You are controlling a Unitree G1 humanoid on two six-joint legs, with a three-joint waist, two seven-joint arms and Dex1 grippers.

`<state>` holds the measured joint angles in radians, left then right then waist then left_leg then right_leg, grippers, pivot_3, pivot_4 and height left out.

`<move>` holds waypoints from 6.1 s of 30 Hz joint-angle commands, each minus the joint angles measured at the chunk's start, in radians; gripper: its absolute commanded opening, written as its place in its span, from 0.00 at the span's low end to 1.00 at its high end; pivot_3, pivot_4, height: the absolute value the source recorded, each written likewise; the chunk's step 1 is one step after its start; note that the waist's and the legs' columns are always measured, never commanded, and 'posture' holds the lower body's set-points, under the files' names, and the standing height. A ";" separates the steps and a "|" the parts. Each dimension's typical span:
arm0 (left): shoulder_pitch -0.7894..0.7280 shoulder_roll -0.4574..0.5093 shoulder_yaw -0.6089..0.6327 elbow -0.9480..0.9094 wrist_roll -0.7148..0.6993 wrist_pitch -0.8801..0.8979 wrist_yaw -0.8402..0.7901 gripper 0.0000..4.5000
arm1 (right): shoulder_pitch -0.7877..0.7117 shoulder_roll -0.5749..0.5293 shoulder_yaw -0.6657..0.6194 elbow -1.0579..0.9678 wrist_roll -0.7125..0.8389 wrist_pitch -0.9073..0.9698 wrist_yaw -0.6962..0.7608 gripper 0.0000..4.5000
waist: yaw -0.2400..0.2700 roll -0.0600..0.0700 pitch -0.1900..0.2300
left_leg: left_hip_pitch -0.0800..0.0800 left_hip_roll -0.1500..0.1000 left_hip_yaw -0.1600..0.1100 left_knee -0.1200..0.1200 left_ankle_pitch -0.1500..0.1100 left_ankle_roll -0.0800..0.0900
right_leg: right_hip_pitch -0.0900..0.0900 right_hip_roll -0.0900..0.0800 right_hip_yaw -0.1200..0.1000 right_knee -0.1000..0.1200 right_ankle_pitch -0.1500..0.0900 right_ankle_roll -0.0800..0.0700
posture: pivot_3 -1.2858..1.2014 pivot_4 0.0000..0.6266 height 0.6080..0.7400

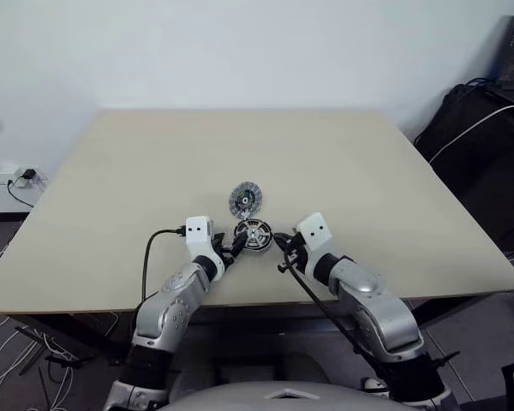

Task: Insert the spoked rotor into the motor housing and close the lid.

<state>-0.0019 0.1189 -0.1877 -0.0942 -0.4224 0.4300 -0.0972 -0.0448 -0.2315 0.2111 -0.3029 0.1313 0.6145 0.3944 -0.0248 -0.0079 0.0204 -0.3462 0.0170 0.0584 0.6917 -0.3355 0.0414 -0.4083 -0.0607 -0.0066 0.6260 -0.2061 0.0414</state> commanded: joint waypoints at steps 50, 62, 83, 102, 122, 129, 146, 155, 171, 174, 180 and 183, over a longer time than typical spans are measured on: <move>0.139 0.038 -0.098 0.065 0.378 -0.493 -0.240 0.00 | -0.407 -0.178 0.341 0.263 -0.253 -0.095 0.354 0.29 | -0.005 0.010 -0.004 | -0.001 0.002 0.001 0.000 -0.001 0.002 | -0.002 0.000 -0.001 0.000 0.000 0.000 | 0.52 0.00 1.00; 0.197 0.090 -0.069 0.032 0.389 -0.557 -0.260 0.00 | -0.570 -0.219 0.470 0.409 -0.383 -0.165 0.524 0.64 | -0.001 0.010 -0.004 | -0.001 0.002 0.001 0.000 -0.001 0.002 | -0.002 0.000 -0.001 0.000 0.000 0.000 | 0.52 0.00 1.00; 0.202 0.069 -0.069 0.026 0.371 -0.548 -0.316 0.00 | -0.695 -0.112 0.515 0.729 -0.480 -0.254 0.636 0.29 | -0.002 0.011 -0.005 | 0.001 0.002 0.001 0.000 -0.001 0.002 | 0.000 0.000 -0.001 0.001 0.000 0.000 | 0.52 0.00 1.00; 0.195 0.040 -0.071 0.056 0.386 -0.551 -0.299 0.00 | -0.567 -0.081 0.380 0.562 -0.455 -0.067 0.534 0.00 | -0.003 0.012 -0.006 | 0.002 0.003 0.001 0.001 0.001 0.001 | 0.001 0.000 -0.001 0.002 0.002 -0.001 | 0.52 0.00 1.00; 0.194 0.025 -0.086 0.080 0.381 -0.542 -0.302 0.00 | -0.332 0.201 -0.085 -0.132 -0.258 0.882 0.173 0.00 | 0.009 0.013 -0.005 | -0.006 0.003 -0.002 0.001 0.000 0.000 | -0.006 0.000 -0.005 0.001 0.001 -0.002 | 0.52 0.00 1.00; 0.194 0.025 -0.087 0.079 0.381 -0.540 -0.300 0.00 | -0.360 0.325 -0.160 0.049 -0.219 0.843 0.002 0.00 | 0.000 0.013 -0.004 | -0.007 0.002 -0.002 0.001 0.000 0.000 | -0.006 0.000 -0.005 0.000 0.001 -0.002 | 0.52 0.00 1.00; 0.209 0.023 -0.081 0.066 0.382 -0.533 -0.288 0.00 | -0.447 0.467 -0.205 0.324 -0.045 0.730 -0.181 0.25 | -0.014 0.012 -0.006 | 0.002 0.007 -0.002 0.001 0.001 0.001 | -0.001 -0.001 -0.005 0.001 -0.001 0.003 | 0.52 0.00 1.00; 0.211 0.026 -0.081 0.063 0.382 -0.528 -0.290 0.00 | -0.466 0.361 -0.053 0.182 0.096 0.656 -0.031 0.54 | -0.035 0.013 -0.004 | -0.004 0.007 -0.001 0.000 0.001 0.001 | -0.005 0.001 -0.004 0.001 0.001 -0.001 | 0.52 0.00 1.00; 0.200 0.028 -0.082 0.076 0.379 -0.534 -0.302 0.00 | -0.471 -0.239 0.421 -0.045 -0.057 0.177 0.299 0.54 | -0.010 0.011 -0.003 | -0.005 0.001 -0.003 -0.002 -0.002 0.004 | -0.005 -0.002 -0.005 -0.001 -0.002 0.001 | 0.52 0.00 1.00; 0.196 0.027 -0.083 0.080 0.379 -0.533 -0.304 0.00 | -0.483 -0.326 0.483 -0.028 -0.120 0.145 0.358 0.54 | -0.008 0.010 -0.003 | -0.005 0.001 -0.003 -0.001 -0.002 0.004 | -0.004 -0.002 -0.005 -0.002 -0.002 0.001 | 0.52 0.00 1.00; 0.191 0.027 -0.082 0.083 0.378 -0.534 -0.304 0.00 | -0.518 -0.464 0.614 0.040 -0.287 0.004 0.487 0.54 | 0.000 0.010 -0.003 | -0.005 0.001 -0.003 0.000 -0.002 0.004 | -0.005 -0.002 -0.005 -0.002 -0.002 0.000 | 0.52 0.00 1.00; 0.190 0.027 -0.082 0.083 0.378 -0.534 -0.303 0.00 | -0.526 -0.476 0.630 0.080 -0.341 -0.043 0.526 0.54 | 0.000 0.010 -0.003 | -0.005 0.001 -0.003 0.000 -0.002 0.004 | -0.005 -0.002 -0.005 -0.002 -0.002 0.000 | 0.52 0.00 1.00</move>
<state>0.2028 0.1496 -0.2709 -0.0007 -0.0415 -0.0938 -0.3967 -0.5412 -0.7078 0.8467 -0.2258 -0.1760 0.6098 0.8999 -0.0250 0.0022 0.0174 -0.3516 0.0182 0.0557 0.6913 -0.3373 0.0453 -0.4131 -0.0626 -0.0120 0.6244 -0.2076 0.0417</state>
